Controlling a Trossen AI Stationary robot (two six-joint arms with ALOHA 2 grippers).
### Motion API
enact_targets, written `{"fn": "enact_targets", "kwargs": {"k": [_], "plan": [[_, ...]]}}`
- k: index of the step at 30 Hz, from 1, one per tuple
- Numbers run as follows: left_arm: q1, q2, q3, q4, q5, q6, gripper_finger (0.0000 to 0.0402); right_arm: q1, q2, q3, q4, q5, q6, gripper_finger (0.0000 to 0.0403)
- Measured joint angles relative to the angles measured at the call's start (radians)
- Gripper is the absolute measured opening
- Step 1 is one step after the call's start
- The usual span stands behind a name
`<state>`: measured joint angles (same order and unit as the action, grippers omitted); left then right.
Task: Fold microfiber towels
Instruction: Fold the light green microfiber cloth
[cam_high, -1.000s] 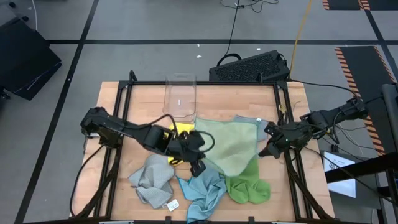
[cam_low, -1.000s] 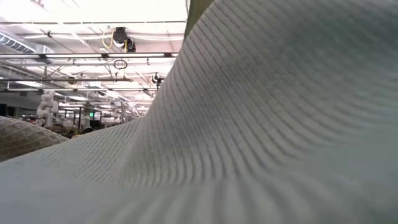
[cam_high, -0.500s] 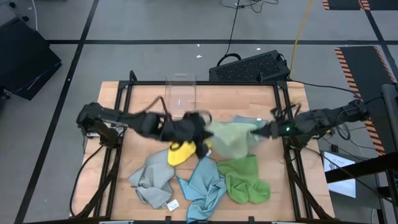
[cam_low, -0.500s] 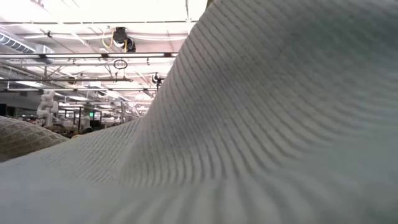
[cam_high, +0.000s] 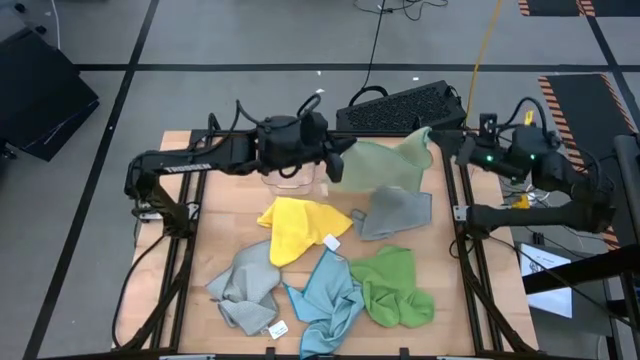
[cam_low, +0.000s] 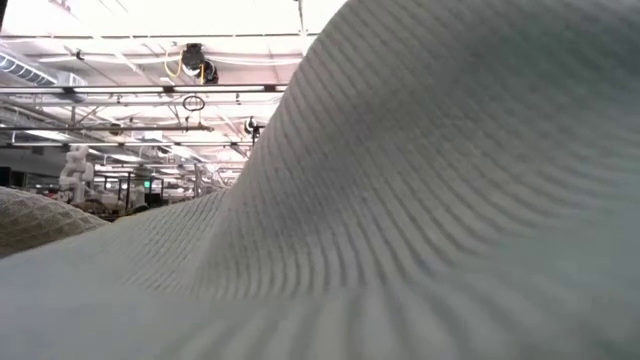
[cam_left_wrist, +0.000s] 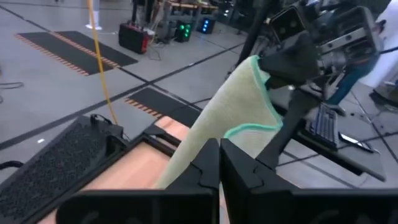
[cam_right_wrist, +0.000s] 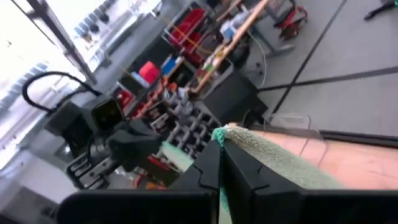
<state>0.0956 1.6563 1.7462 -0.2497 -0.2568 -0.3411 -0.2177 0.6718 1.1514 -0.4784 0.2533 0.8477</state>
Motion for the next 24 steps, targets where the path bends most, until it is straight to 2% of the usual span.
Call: {"fn": "enact_targets", "kwargs": {"k": [4,7,12,17,24], "plan": [[-0.002,-0.027,0.0,-0.044,0.032,-0.034,0.0003,-0.073,0.037,0.054,-0.045,-0.213,0.014,0.0002],[-0.046,-0.062,0.001,-0.1,0.097,-0.068,0.0003,-0.076,0.042,0.067,-0.102,-0.357,0.069,0.0002],[-0.152,-0.075,0.0,-0.286,0.113,-0.137,0.0004,-0.053,0.028,0.067,-0.283,-0.583,0.133,0.0002],[-0.249,-0.051,-0.022,-0.429,0.138,-0.239,0.0003,-0.014,0.016,0.044,-0.504,-0.692,0.153,0.0002],[-0.377,-0.041,-0.08,-0.437,0.139,-0.395,0.0003,0.085,0.009,-0.045,-0.499,-0.807,0.32,0.0002]]}}
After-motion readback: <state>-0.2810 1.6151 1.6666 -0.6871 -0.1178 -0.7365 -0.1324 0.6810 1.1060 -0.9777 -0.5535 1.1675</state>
